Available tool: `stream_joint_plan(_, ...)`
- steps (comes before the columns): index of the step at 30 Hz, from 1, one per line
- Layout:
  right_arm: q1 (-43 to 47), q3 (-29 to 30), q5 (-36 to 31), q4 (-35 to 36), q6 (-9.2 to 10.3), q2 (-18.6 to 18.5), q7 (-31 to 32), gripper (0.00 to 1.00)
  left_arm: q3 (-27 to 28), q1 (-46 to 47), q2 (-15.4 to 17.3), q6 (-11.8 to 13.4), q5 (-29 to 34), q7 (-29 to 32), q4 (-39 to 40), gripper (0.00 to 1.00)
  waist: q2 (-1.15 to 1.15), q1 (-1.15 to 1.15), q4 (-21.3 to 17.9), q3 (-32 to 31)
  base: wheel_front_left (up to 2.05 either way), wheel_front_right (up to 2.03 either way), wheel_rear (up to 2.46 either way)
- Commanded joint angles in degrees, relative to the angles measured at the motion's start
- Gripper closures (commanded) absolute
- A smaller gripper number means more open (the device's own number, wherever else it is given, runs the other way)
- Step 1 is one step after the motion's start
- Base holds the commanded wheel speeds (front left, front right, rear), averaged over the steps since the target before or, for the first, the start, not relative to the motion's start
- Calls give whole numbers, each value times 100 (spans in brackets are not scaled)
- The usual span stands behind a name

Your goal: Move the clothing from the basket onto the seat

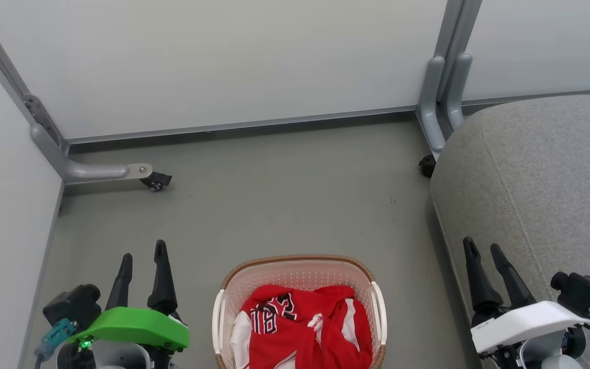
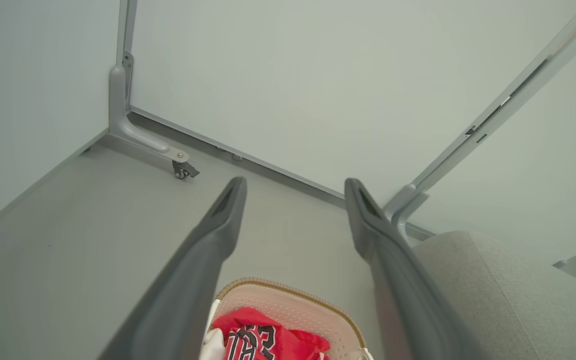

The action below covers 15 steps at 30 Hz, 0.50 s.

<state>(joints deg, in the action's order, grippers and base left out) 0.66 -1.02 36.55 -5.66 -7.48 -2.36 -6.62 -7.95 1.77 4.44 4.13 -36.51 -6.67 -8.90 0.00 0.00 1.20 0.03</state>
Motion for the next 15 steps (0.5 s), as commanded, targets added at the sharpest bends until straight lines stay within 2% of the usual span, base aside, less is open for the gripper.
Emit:
stream_joint_plan(1,44,-20,-189,95,-2,-39,-68,0,-38,2,49,3,205,-65,91,0,0,0,3,-11,0,0,0)
stream_joint_plan(15,181,-23,-983,204,-2,-47,-279,0,-155,-104,29,-86,1074,-276,88,0,0,0,44,-75,0,0,0)
